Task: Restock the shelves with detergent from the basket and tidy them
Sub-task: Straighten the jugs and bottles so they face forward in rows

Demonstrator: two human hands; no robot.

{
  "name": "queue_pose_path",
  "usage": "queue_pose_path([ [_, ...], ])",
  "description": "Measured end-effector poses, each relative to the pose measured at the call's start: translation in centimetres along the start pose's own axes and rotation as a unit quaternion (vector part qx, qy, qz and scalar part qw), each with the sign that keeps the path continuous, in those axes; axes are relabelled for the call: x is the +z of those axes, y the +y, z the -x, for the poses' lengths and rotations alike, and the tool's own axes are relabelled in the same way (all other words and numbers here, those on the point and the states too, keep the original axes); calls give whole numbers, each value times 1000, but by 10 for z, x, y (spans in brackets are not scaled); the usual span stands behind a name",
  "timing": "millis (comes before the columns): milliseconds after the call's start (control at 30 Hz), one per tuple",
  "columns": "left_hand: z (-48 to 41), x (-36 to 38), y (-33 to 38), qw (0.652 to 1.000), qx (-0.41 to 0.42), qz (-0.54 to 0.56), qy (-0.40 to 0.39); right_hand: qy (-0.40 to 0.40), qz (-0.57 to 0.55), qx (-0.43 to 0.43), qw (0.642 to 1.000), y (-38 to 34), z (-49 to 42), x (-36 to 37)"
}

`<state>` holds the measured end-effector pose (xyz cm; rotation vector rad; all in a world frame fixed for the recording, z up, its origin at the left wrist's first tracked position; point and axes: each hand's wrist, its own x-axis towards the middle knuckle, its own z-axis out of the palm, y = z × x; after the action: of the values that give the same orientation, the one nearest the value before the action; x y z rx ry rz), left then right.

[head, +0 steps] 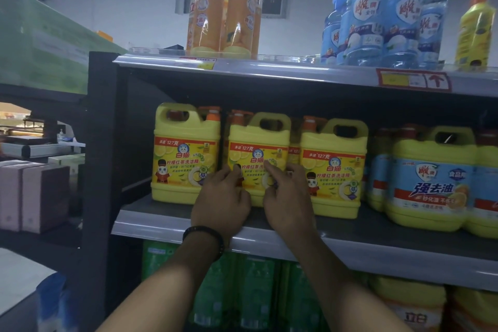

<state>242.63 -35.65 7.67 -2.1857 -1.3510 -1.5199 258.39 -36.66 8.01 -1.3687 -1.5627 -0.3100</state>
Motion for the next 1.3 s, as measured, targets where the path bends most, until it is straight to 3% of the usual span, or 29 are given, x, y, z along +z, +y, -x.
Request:
queue_pose_path([
  [133, -1, -3, -5, 999, 9, -38, -36, 7, 54, -15, 998, -2, 3, -1],
  [333, 2, -7, -6, 1000, 14, 8, -9, 25, 70, -2, 997, -8, 5, -4],
  [500, 7, -47, -42, 975, 106, -177, 85, 29, 109, -20, 993, -14, 8, -7],
  [667, 13, -59, -77, 983, -34, -138, 113, 49, 144, -105, 983, -21, 15, -6],
  [767, 14, -54, -81, 987, -47, -102, 115, 56, 58, -140, 987, -42, 21, 2],
  [933, 14, -51, -84, 988, -61, -97, 102, -33, -90, -11, 995, -105, 2, 36],
  [1033, 13, -49, -87, 989, -63, -80, 109, -41, -134, 48, 989, -123, -6, 57],
  [1167, 14, -47, -89, 991, -56, -64, 100, -120, -202, 49, 971, -122, -2, 72],
  [1300, 11, -48, -90, 994, -65, -52, 67, -136, -306, 91, 938, -109, -13, 75],
])
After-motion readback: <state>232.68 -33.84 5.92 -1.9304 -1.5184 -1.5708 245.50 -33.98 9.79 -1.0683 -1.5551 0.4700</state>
